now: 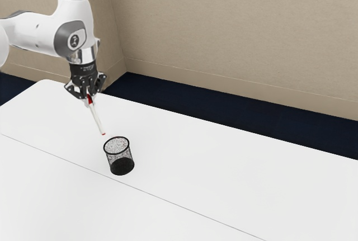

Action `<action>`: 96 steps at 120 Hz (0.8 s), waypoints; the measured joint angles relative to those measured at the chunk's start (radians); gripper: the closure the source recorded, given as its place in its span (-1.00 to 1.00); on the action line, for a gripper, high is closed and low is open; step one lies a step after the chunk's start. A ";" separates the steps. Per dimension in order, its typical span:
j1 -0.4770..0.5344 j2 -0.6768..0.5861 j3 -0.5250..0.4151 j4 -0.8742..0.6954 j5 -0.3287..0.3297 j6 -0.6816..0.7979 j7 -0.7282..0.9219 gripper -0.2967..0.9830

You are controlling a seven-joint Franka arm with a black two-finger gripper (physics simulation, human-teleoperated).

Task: Take the marker out of the pen holder and place it to the left of the pen holder.

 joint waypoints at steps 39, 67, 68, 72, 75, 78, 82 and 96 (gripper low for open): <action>0.011 0.065 0.070 0.000 -0.032 -0.168 0.033 0.67; 0.023 0.124 0.121 -0.004 -0.130 -0.207 0.122 0.63; 0.024 0.125 0.122 -0.004 -0.132 -0.208 0.124 0.63; 0.024 0.130 0.126 -0.005 -0.137 -0.211 0.135 0.63; 0.025 0.137 0.128 -0.006 -0.143 -0.213 0.143 0.63; 0.028 0.144 0.129 -0.006 -0.149 -0.214 0.151 0.63; 0.031 0.157 0.129 -0.006 -0.159 -0.216 0.162 0.63; 0.044 0.197 0.131 -0.004 -0.199 -0.220 0.200 0.64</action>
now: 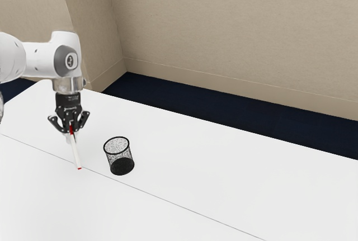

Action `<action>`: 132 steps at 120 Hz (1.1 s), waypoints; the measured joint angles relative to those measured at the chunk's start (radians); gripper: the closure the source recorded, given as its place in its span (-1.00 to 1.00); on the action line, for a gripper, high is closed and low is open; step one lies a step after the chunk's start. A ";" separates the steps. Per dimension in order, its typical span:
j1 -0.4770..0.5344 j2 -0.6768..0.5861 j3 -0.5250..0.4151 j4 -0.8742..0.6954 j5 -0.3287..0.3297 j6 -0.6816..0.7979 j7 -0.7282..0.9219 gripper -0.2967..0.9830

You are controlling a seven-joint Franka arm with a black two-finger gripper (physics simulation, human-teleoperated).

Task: Take the marker out of the pen holder and place it to the left of the pen holder.

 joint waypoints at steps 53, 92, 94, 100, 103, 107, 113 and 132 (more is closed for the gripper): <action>0.020 0.072 0.000 -0.001 -0.089 0.001 0.111 0.63; 0.019 0.076 -0.001 -0.003 -0.103 0.027 0.154 0.12; 0.019 0.075 -0.001 -0.002 -0.104 0.029 0.156 0.08; 0.019 0.053 -0.005 -0.002 -0.102 0.041 0.160 -0.05; 0.018 0.028 -0.006 -0.001 -0.102 0.048 0.163 -0.10; 0.019 -0.014 -0.012 -0.001 -0.103 0.058 0.165 -0.17; 0.018 -0.080 -0.032 0.003 -0.090 0.071 0.178 -0.24; 0.026 -0.269 -0.177 0.101 0.011 0.103 0.363 -0.40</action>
